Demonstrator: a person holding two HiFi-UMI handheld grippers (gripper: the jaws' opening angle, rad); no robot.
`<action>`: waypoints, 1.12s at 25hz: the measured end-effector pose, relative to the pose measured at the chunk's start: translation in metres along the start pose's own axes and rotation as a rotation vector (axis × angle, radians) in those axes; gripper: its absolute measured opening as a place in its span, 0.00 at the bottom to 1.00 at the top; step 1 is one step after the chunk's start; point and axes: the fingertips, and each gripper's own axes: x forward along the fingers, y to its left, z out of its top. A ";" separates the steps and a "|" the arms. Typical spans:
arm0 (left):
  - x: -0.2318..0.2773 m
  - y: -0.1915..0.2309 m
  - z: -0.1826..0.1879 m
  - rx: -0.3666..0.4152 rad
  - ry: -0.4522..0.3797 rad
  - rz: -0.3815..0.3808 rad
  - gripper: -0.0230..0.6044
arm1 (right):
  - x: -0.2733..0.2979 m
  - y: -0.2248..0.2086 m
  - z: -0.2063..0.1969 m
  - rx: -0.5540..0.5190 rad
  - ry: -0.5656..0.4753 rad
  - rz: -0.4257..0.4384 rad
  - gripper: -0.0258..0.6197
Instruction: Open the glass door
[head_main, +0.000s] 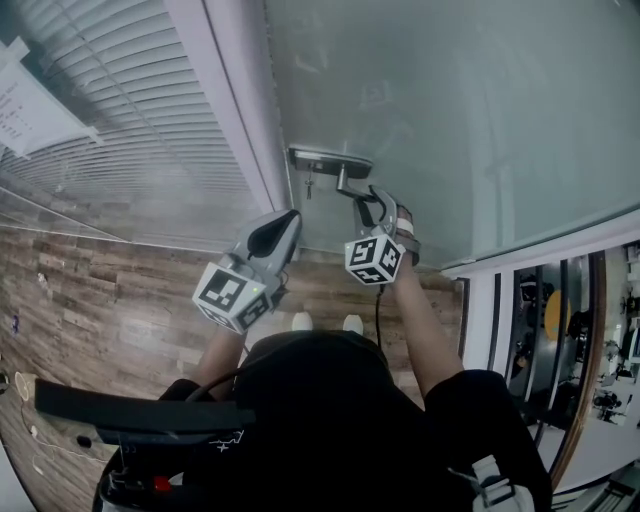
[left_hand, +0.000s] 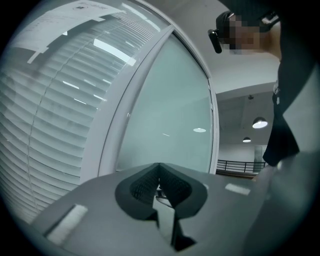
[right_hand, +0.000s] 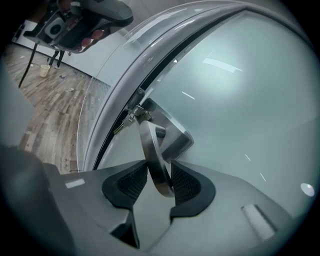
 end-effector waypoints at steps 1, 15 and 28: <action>-0.001 0.001 -0.001 -0.003 0.001 0.000 0.04 | 0.000 -0.001 -0.001 -0.012 0.009 0.006 0.26; -0.005 0.017 0.002 -0.025 -0.001 -0.041 0.04 | 0.003 -0.019 0.011 -0.204 0.066 -0.047 0.29; -0.011 0.021 0.004 -0.030 -0.012 -0.065 0.04 | -0.007 -0.011 0.018 -0.256 0.089 0.009 0.22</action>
